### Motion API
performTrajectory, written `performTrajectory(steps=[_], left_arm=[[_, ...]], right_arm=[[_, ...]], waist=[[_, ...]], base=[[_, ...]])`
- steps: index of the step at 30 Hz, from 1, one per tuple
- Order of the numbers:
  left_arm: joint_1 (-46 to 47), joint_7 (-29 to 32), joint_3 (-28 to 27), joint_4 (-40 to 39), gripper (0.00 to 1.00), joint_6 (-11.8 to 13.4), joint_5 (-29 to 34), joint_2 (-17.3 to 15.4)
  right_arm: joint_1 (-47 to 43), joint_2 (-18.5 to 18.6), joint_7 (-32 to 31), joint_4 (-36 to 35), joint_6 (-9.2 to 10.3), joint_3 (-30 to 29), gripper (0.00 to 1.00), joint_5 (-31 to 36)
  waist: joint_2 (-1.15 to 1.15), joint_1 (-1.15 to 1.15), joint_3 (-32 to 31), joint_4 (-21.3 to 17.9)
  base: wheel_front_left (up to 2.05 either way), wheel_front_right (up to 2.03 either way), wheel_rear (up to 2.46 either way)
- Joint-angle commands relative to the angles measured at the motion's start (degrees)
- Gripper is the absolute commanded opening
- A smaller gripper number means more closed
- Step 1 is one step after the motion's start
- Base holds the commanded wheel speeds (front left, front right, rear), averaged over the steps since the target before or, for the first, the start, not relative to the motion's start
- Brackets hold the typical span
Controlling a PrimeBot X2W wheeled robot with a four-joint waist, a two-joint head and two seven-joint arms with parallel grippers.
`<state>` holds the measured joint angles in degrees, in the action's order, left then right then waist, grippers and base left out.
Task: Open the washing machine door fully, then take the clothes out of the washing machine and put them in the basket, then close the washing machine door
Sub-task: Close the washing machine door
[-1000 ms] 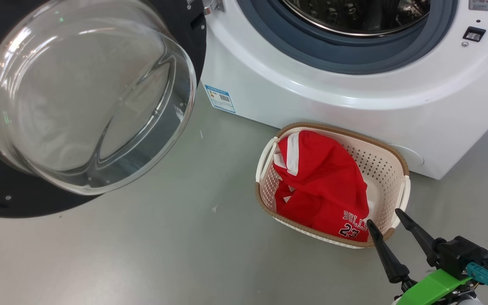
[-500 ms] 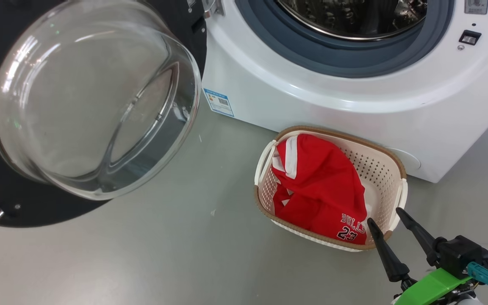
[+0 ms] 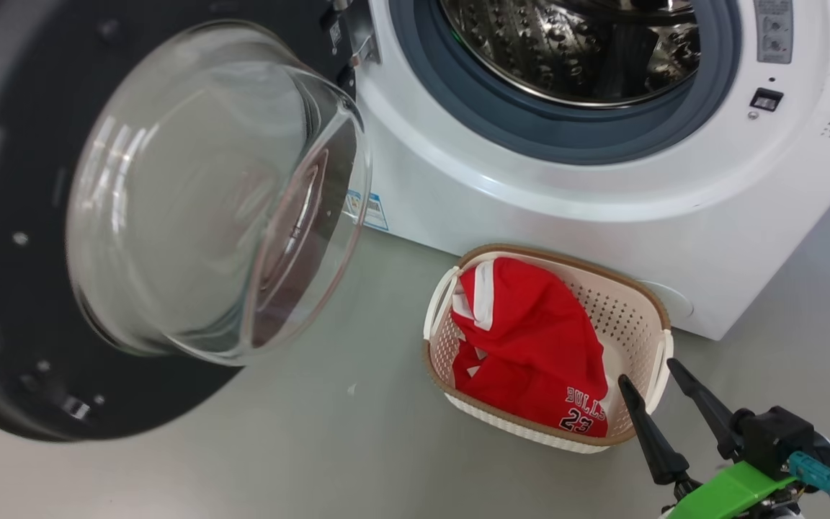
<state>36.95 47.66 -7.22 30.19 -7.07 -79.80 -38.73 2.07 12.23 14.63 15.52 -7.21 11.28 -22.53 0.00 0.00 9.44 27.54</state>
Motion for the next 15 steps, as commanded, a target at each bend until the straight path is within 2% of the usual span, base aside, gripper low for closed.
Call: performTrajectory(steps=[1, 8, 15], left_arm=[[-0.84, 1.73, -0.47, -3.39, 0.0, -0.42, -1.07, -2.51], [-2.84, 4.41, 0.89, -9.28, 0.0, -0.42, -3.4, -2.78], [-4.92, 5.65, 3.67, -17.26, 0.0, -0.42, -4.84, -1.59]], right_arm=[[-0.87, 0.18, 0.37, -1.25, -0.28, 0.75, 1.0, 0.99], [-1.9, -0.54, 0.37, -1.39, -0.28, 0.15, 1.0, 0.94], [-3.11, -1.3, 0.37, -1.66, -0.28, -0.82, 1.0, 1.01]], waist=[[0.0, 0.0, -1.21, -0.67], [0.0, 0.0, -2.69, -1.75], [0.0, 0.0, -3.73, -3.18]], base=[[0.0, 0.0, 0.0], [0.0, 0.0, 0.0], [0.0, 0.0, 0.0]])
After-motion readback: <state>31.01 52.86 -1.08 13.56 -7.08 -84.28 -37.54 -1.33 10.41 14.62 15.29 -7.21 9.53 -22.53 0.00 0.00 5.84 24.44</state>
